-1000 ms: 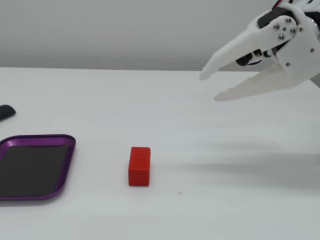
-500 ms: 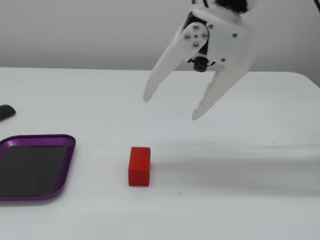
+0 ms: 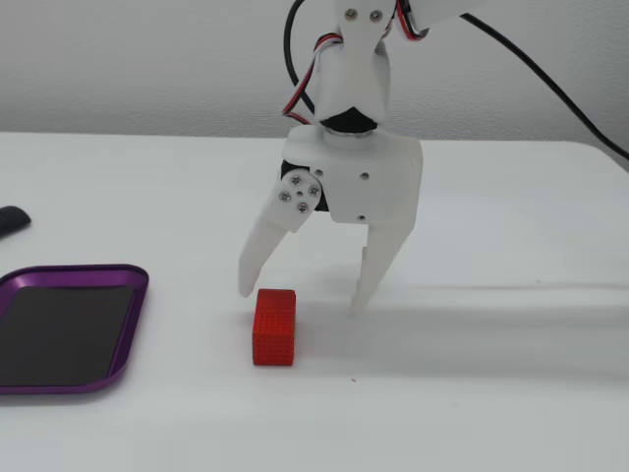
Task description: Pick up the cube and place it in the box.
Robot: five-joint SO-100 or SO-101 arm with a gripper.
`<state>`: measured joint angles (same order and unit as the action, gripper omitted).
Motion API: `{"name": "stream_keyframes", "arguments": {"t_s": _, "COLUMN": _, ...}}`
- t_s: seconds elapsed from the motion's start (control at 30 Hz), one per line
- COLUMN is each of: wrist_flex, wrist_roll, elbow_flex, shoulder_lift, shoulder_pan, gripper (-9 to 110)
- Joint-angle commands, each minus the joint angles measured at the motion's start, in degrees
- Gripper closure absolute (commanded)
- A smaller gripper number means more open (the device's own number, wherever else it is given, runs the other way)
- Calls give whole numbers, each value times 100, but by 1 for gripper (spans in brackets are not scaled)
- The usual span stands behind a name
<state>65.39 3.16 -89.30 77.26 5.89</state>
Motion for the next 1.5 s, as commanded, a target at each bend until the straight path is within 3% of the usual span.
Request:
{"name": "stream_keyframes", "arguments": {"t_s": 0.0, "wrist_flex": -9, "wrist_roll": -35, "elbow_flex": 343, "shoulder_lift": 26, "shoulder_pan": -18, "gripper": 71}}
{"name": "stream_keyframes", "arguments": {"t_s": 0.77, "wrist_flex": -70, "wrist_roll": -26, "elbow_flex": 527, "shoulder_lift": -9, "shoulder_pan": -633, "gripper": 71}}
{"name": "stream_keyframes", "arguments": {"t_s": 1.2, "wrist_flex": -308, "wrist_roll": 35, "elbow_flex": 483, "shoulder_lift": -18, "shoulder_pan": -624, "gripper": 102}}
{"name": "stream_keyframes", "arguments": {"t_s": 1.47, "wrist_flex": -237, "wrist_roll": 44, "elbow_flex": 545, "shoulder_lift": 70, "shoulder_pan": -624, "gripper": 102}}
